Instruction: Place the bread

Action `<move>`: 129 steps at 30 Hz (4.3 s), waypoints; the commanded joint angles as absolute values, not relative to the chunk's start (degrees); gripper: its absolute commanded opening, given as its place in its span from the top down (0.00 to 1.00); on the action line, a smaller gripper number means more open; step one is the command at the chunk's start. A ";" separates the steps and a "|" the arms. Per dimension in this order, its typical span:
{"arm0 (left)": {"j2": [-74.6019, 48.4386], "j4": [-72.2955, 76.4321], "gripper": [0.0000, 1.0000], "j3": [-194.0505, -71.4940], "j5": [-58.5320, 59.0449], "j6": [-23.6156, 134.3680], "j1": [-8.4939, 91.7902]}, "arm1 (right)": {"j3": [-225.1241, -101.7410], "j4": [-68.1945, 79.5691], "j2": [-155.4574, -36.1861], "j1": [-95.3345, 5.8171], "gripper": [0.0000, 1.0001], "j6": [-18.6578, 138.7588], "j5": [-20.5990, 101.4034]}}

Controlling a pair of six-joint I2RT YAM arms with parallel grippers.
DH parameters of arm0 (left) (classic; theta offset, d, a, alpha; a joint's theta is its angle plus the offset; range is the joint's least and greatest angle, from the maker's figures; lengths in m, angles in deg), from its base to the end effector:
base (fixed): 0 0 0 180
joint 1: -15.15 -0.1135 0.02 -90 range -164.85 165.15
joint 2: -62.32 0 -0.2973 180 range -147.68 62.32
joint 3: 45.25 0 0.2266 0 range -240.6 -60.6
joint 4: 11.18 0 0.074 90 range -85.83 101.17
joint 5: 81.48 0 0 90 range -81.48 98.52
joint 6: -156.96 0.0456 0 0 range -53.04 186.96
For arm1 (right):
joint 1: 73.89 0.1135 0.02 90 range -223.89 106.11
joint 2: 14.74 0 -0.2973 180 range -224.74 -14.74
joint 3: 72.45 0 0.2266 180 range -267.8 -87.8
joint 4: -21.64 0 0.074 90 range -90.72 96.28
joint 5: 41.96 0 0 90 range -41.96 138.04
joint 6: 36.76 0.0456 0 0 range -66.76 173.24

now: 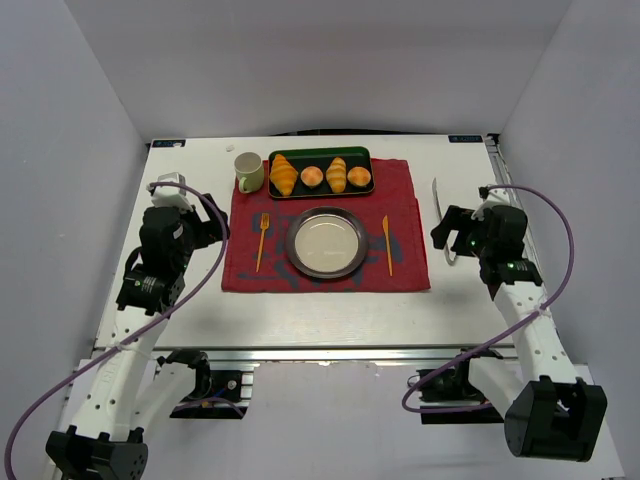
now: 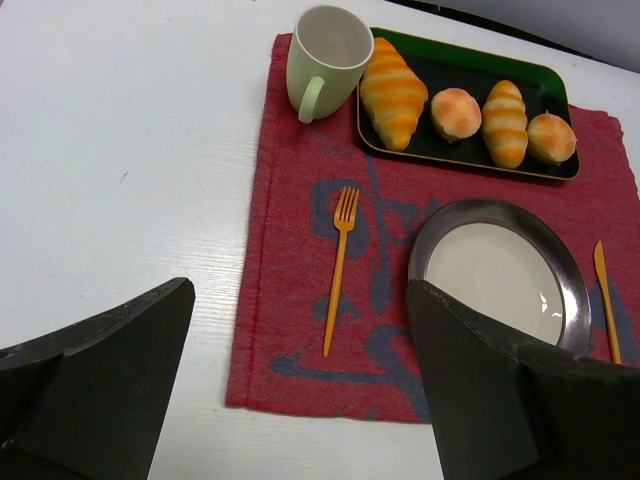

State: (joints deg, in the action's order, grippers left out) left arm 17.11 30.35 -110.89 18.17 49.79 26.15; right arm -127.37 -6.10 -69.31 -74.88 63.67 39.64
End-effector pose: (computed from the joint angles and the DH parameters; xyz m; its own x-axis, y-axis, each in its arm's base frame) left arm 0.1329 -0.0180 0.3608 -0.3478 -0.2289 -0.9092 -0.0713 0.9734 -0.2178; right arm 0.1801 0.0036 0.3023 -0.4728 0.1873 -0.8611 -0.0275 0.9735 0.2268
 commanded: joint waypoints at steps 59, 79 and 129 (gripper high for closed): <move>2.65 20.96 0.02 -116.06 16.25 51.84 26.31 | -151.78 -10.68 -119.50 -75.03 0.14 64.58 57.36; 3.88 21.84 0.02 -115.53 17.75 52.28 26.22 | -155.65 -9.71 -126.80 -79.16 0.14 61.15 50.68; 4.14 24.30 0.02 -117.91 15.90 51.49 26.31 | -165.66 -24.74 -99.12 -65.64 0.33 63.17 54.64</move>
